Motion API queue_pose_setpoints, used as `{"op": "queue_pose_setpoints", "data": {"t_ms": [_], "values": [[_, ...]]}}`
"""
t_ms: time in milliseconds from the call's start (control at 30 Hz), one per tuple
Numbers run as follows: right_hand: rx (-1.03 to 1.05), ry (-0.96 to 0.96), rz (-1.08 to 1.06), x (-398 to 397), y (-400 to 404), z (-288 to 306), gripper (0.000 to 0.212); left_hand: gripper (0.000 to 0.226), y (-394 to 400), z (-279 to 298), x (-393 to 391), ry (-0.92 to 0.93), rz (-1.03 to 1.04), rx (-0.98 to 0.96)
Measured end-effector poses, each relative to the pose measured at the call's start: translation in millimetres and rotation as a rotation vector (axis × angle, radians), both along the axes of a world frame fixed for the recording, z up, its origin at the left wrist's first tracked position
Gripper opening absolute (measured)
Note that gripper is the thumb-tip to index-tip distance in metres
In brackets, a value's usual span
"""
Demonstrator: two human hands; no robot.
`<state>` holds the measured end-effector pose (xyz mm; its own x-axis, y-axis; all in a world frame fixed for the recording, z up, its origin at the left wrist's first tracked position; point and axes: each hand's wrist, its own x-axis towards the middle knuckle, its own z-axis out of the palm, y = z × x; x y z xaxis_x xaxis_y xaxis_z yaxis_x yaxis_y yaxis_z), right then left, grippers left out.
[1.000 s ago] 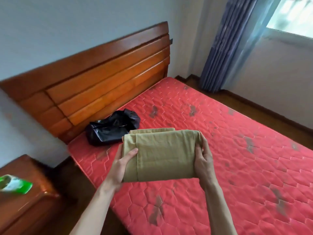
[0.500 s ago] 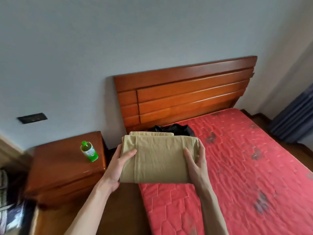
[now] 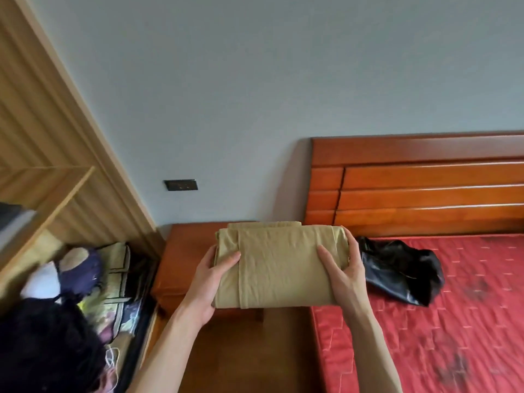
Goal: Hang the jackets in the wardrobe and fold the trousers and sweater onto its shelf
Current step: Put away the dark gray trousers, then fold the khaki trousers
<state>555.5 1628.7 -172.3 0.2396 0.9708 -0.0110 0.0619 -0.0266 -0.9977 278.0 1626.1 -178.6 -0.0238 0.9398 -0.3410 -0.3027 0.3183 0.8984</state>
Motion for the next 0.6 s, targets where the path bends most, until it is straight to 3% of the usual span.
{"op": "queue_pose_setpoints", "data": {"t_ms": [233, 433, 600], "values": [[0.012, -0.048, 0.171, -100, 58, 7, 0.062, 0.076, 2, 0, -96, 0.005, 0.204, -0.011], [-0.001, -0.036, 0.324, -173, 111, 5, 0.057, 0.066, 8, -1, -151, -0.023, 0.393, 0.01], [0.004, -0.043, 0.466, -235, 171, 6, 0.069, 0.066, 30, 10, -187, -0.025, 0.58, 0.019]]}}
